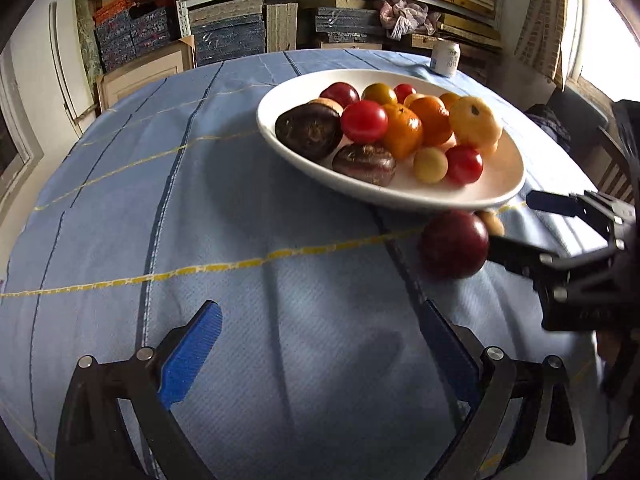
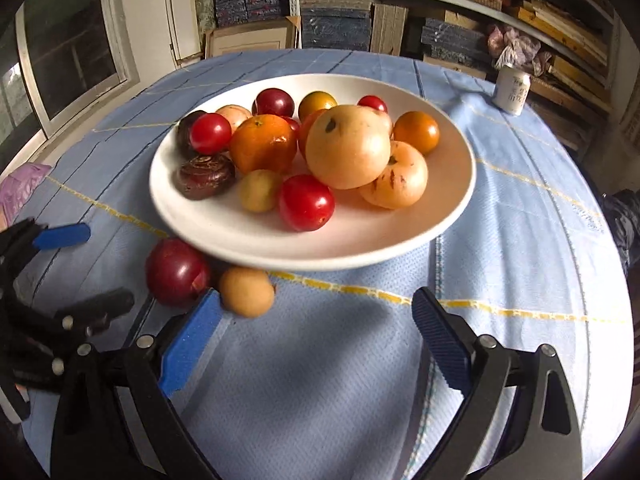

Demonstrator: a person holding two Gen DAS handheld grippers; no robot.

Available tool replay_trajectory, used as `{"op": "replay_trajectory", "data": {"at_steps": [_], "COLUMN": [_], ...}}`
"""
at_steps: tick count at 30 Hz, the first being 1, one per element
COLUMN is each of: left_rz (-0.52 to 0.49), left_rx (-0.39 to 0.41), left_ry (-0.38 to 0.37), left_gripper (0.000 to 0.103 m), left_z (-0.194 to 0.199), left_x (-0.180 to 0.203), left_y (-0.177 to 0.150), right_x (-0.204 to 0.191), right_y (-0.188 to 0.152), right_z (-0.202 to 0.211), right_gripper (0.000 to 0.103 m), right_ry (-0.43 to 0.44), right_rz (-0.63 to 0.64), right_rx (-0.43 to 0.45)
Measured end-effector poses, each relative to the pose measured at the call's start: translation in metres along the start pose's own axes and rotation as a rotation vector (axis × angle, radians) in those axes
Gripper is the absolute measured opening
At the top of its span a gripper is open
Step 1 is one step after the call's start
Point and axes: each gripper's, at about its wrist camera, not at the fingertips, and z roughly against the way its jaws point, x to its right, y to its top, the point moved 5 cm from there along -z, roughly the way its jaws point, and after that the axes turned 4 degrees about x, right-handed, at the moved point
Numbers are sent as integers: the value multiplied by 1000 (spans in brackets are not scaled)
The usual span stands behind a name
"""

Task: Organize fruits
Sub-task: 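Grasp a small brown pear with the right tool while the left tool grasps a red plum, then lower both fruits into the plate and open both tools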

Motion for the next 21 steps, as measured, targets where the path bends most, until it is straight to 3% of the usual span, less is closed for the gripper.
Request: {"op": "replay_trajectory", "data": {"at_steps": [5, 8, 10, 12, 21], "left_rz": [-87, -123, -128, -123, -88], "left_rx": [-5, 2, 5, 3, 7], "left_ry": [-57, -59, -52, -49, -1], "left_gripper": [100, 100, 100, 100, 100], "left_z": [0, 0, 0, -3, -13], "left_x": [22, 32, 37, 40, 55], "left_y": [-8, -8, -9, -7, 9], "right_x": [-1, -3, -6, -5, 2], "right_y": [7, 8, 7, 5, -11], "right_z": [-11, -8, -4, -1, 16], "right_gripper": [95, 67, 37, 26, 26], "right_ry": [-26, -48, -60, -59, 3], "right_rz": [-77, -79, -55, -53, -70], "right_rx": [-14, 1, 8, 15, 22]}}
